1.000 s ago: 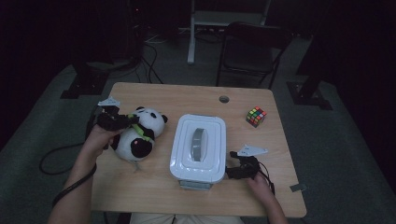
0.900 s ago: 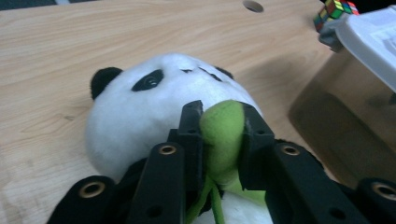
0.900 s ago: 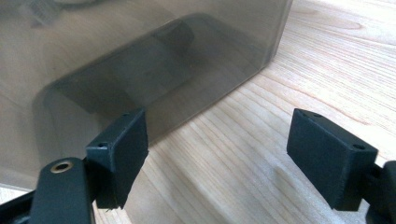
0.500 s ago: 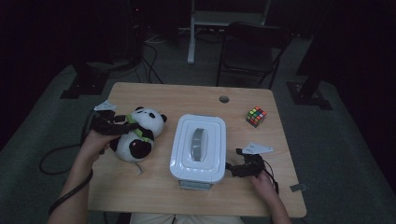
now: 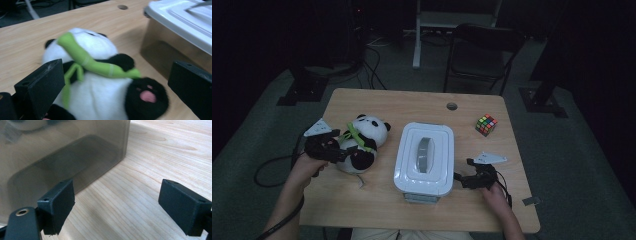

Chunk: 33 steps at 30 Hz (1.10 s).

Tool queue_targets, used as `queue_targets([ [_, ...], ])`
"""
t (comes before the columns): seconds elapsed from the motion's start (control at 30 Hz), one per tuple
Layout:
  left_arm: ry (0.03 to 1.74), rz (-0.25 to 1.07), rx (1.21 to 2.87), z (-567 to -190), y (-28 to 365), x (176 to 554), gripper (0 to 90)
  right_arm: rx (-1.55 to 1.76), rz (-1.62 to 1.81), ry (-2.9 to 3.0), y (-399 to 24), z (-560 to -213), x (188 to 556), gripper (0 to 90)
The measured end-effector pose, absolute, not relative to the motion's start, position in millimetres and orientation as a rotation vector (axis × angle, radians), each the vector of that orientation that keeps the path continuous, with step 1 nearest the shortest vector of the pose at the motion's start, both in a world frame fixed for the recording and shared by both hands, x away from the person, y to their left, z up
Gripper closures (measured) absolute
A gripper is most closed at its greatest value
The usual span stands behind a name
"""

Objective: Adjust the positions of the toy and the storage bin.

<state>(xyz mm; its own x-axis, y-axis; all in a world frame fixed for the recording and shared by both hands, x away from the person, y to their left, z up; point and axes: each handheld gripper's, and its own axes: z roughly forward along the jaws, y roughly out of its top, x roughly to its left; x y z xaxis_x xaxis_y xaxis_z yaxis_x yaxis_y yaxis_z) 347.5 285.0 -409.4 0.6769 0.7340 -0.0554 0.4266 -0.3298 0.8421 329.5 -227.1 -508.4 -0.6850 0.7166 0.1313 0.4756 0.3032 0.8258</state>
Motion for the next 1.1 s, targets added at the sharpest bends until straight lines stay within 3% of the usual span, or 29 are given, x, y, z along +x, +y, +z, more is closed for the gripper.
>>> queue_targets([
  [0.47, 0.750, 0.397, 2.017, -431, 269, 307, 1.6, 1.173, 1.265, 2.168, -262, -486, 338, 12.6],
  [1.1, 0.805, 0.341, 2.172, -496, 286, 280, 1.6, 1.379, 1.198, 1.985, -306, -481, 371, 11.6],
])
